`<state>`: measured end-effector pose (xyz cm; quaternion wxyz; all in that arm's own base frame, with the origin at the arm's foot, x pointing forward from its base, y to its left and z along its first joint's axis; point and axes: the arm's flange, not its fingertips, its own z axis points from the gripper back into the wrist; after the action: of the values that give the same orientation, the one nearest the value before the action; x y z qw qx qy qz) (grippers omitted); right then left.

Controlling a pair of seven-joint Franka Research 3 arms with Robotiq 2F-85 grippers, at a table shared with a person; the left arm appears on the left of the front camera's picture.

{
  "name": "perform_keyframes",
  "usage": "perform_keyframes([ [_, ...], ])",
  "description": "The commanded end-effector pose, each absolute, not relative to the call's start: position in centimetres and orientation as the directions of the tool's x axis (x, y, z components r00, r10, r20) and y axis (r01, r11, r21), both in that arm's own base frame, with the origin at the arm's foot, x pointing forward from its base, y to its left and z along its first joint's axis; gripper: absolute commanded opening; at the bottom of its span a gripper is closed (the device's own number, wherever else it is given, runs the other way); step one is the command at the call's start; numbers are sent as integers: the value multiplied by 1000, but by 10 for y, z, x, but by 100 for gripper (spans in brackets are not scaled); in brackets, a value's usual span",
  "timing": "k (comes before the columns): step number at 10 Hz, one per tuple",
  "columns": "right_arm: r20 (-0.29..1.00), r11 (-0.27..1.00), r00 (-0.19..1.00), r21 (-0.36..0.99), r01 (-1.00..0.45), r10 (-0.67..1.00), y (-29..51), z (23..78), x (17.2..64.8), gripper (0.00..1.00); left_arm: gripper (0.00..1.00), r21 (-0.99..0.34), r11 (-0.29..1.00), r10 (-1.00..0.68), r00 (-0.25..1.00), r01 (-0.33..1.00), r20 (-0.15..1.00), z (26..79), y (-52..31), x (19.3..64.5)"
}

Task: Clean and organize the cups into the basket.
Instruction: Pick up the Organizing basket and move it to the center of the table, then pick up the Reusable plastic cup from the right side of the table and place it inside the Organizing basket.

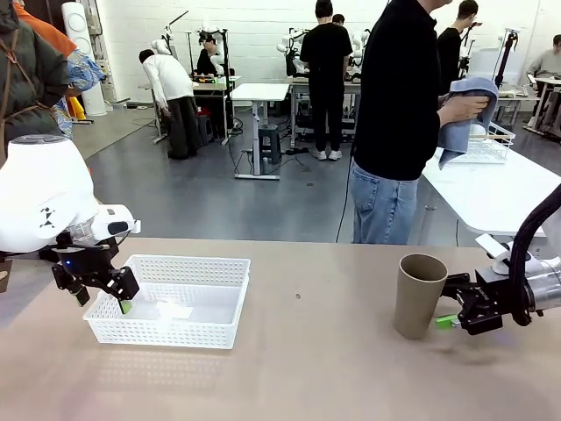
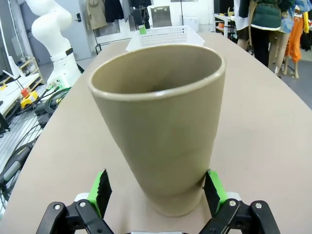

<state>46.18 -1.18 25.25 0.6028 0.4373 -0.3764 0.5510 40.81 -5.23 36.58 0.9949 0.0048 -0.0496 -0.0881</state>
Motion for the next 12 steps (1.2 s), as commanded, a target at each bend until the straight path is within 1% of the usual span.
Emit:
perform_keyframes([
  [1,937,44,124,116,-992,327,-2,248,479,100,100,39,980,-200,974,197,103,353,-51,382],
  [4,936,53,148,139,-989,318,2,244,490,100,100,52,977,-210,973,206,100,351,-50,381],
  [6,934,43,140,133,-990,330,11,245,493,100,100,78,980,-188,978,182,86,348,-47,383],
  [9,939,27,149,148,-989,308,25,243,498,100,100,61,989,-140,987,135,82,341,-40,388],
  [12,941,27,150,148,-989,304,31,242,503,100,100,45,994,-101,994,98,52,331,-39,393],
])
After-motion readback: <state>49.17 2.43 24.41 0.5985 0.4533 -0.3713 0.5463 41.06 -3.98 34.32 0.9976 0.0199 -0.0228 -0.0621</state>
